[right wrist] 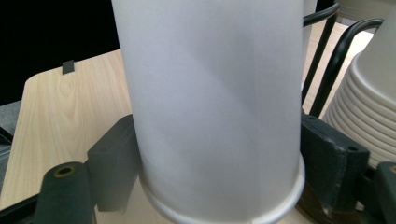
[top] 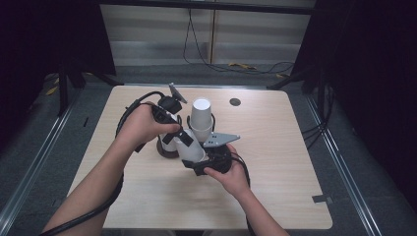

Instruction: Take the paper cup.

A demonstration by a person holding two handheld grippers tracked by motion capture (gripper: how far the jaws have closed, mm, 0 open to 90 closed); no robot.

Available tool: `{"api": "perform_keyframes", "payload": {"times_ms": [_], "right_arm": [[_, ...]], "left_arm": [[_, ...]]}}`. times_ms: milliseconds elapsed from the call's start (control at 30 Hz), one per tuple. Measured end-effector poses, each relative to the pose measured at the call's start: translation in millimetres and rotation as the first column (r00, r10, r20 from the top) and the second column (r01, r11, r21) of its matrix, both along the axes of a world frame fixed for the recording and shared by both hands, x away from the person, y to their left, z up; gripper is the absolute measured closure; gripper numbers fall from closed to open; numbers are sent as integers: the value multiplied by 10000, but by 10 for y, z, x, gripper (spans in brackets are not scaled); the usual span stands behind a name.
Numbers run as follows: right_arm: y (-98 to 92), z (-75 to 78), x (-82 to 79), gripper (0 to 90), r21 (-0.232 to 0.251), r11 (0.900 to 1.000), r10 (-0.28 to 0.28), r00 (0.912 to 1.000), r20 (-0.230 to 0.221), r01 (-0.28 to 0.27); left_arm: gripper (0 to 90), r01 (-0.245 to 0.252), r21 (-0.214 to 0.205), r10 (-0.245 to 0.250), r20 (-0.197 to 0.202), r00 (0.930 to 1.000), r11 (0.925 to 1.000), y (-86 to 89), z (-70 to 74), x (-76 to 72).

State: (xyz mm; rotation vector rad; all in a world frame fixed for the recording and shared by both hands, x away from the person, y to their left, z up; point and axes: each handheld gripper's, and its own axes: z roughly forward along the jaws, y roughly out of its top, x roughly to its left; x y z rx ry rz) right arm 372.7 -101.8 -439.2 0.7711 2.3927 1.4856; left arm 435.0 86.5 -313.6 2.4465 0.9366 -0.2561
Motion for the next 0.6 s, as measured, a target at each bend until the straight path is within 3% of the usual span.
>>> {"api": "perform_keyframes", "payload": {"times_ms": [167, 600], "right_arm": [[-16, 8, -8, 234, -188, 9998, 105, 9999, 88, -103], [-31, -18, -7, 272, -324, 9994, 143, 9999, 85, -140]], "left_arm": [[346, -42, -341, 39, -101, 9999, 9994, 50, -49, -4], [344, -114, -570, 108, -115, 9999, 9983, 110, -110, 4]]}}
